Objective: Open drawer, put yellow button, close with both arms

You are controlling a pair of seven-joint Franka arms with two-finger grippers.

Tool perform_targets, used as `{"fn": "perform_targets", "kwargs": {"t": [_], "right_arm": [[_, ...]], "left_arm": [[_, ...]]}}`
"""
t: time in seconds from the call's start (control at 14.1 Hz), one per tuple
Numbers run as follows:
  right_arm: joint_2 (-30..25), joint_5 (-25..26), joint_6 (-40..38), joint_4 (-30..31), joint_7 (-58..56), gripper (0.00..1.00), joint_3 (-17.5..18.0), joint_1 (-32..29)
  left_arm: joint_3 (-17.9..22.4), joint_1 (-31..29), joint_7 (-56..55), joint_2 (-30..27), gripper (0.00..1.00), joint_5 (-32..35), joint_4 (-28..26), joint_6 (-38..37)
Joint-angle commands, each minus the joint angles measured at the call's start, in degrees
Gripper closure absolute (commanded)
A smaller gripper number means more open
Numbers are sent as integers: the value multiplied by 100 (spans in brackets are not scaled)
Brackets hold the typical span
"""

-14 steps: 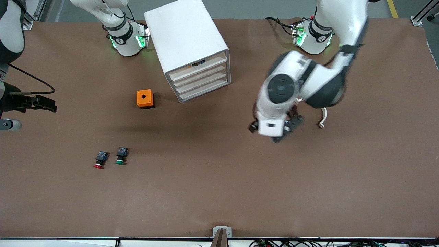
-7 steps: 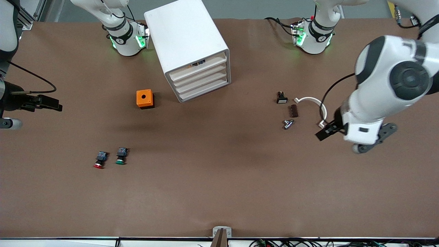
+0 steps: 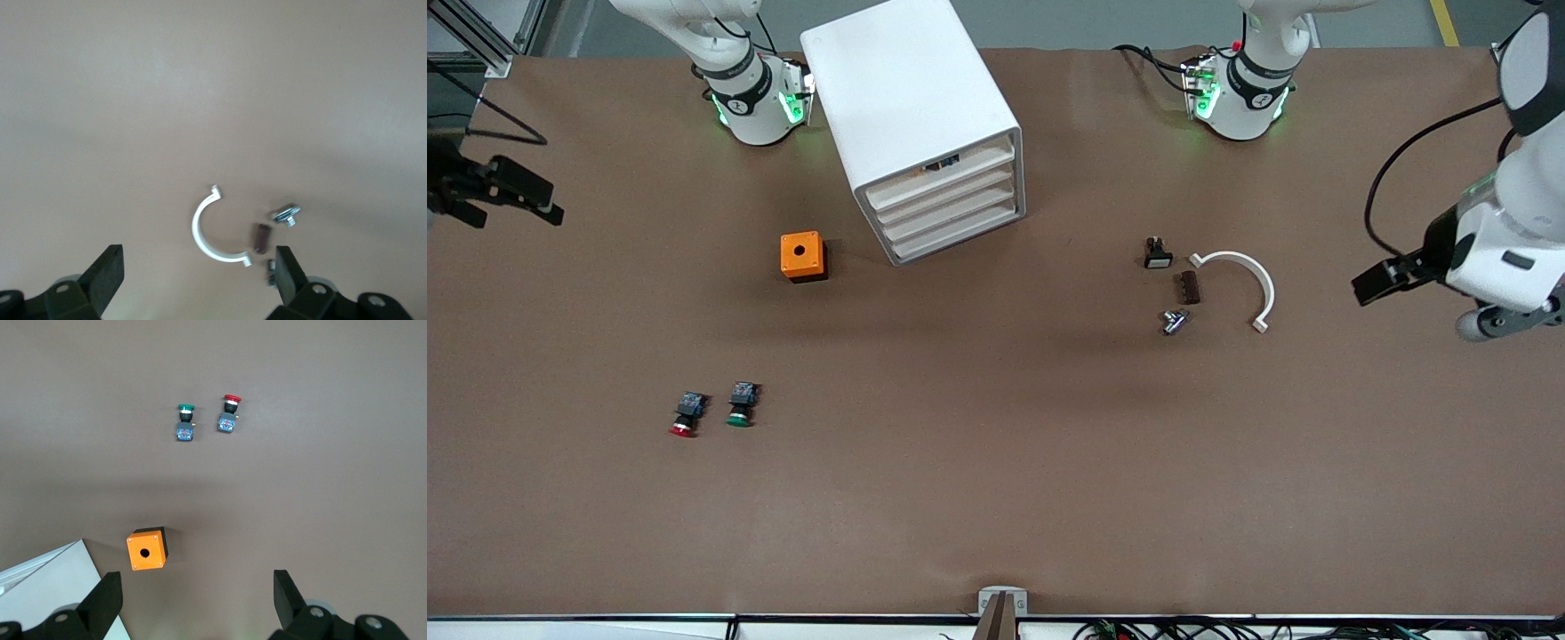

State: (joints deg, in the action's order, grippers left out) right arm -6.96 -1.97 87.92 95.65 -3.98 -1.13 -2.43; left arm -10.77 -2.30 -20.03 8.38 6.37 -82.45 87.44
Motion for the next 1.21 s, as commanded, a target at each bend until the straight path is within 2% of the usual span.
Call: {"fn": "perform_targets", "kwargs": {"t": [0.0, 0.07, 0.28, 0.5, 1.14], "right_arm": [[-227, -49, 155, 393, -85, 0, 7, -12], [-218, 12, 173, 375, -85, 0, 25, 23], [-218, 91, 199, 384, -120, 0, 25, 41], [-218, 276, 261, 393, -120, 0, 25, 147], [-217, 215, 349, 410, -94, 0, -1, 112]], "left_arm": [[609, 326, 570, -942, 0, -301, -938, 62], [742, 405, 632, -1135, 0, -337, -1123, 63], [717, 336, 772, -1453, 0, -346, -1449, 63], [717, 345, 939, -1454, 0, -346, -1415, 63], [743, 336, 1116, -1383, 0, -346, -1098, -227]]}}
